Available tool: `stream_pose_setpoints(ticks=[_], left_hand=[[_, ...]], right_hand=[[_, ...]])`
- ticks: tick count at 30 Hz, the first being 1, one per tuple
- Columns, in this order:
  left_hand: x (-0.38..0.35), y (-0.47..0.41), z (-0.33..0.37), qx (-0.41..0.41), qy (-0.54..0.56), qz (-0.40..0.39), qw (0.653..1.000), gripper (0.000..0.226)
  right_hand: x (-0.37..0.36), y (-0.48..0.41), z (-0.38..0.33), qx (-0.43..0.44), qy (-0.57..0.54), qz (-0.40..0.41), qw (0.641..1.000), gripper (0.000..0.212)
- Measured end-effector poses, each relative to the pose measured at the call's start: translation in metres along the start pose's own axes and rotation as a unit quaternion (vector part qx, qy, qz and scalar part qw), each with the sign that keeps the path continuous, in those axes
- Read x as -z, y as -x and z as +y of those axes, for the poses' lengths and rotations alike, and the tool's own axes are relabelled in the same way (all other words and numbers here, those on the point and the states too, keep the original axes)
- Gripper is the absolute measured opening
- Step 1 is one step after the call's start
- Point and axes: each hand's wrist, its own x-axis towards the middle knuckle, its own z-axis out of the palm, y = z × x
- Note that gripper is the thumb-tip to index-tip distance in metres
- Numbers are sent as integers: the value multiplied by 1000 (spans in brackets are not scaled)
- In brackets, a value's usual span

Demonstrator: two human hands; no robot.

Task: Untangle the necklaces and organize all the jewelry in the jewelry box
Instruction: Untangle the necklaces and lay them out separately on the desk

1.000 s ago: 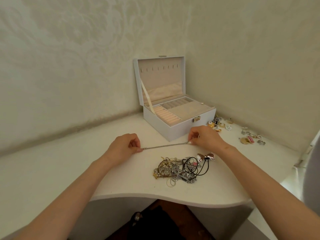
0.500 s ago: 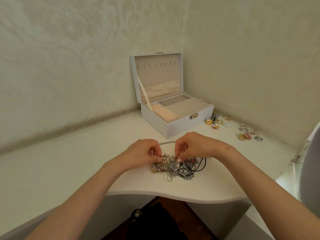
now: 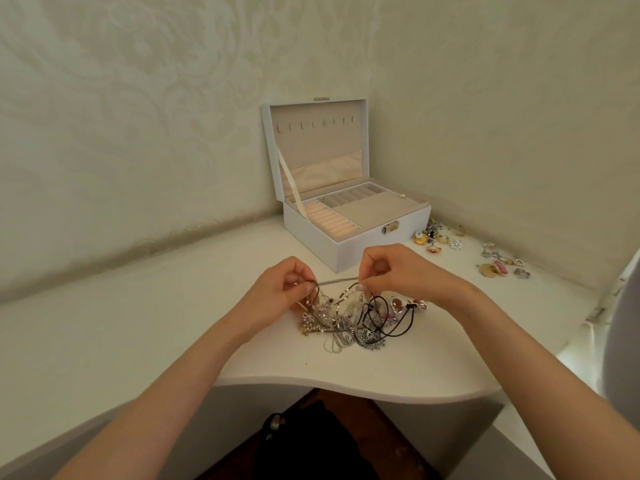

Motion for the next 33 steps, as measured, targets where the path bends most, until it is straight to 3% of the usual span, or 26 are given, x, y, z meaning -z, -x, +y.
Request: stream_pose_setpoints(ticks=[8,12,16,21,26,28,33], left_hand=[[-2,2,-2,2,-26,14,1000,12],[-1,5,3,13,-97,10,995,16],[-2,7,7,-5,-194,20,981,14],[-12,5,6,-75,-262,-24,962,6],[-16,8,5,-73,-265,-83,958,19],[-15,9,6,-72,-268,-90,956,19],[-14,9,8,-74,-289,-99,949,22]], right_hand=[[4,-1,5,-29,-4,34,999,10],[4,1,7,-42,46,15,998,8],[1,5,-1,12,84,35,996,17],[-9,7,-14,43,164,-107,980,18],[-15,4,-7,26,238,-115,964,15],[-11,5,-8,31,206,-104,972,15],[4,11,-11,70,-64,-36,995,15]])
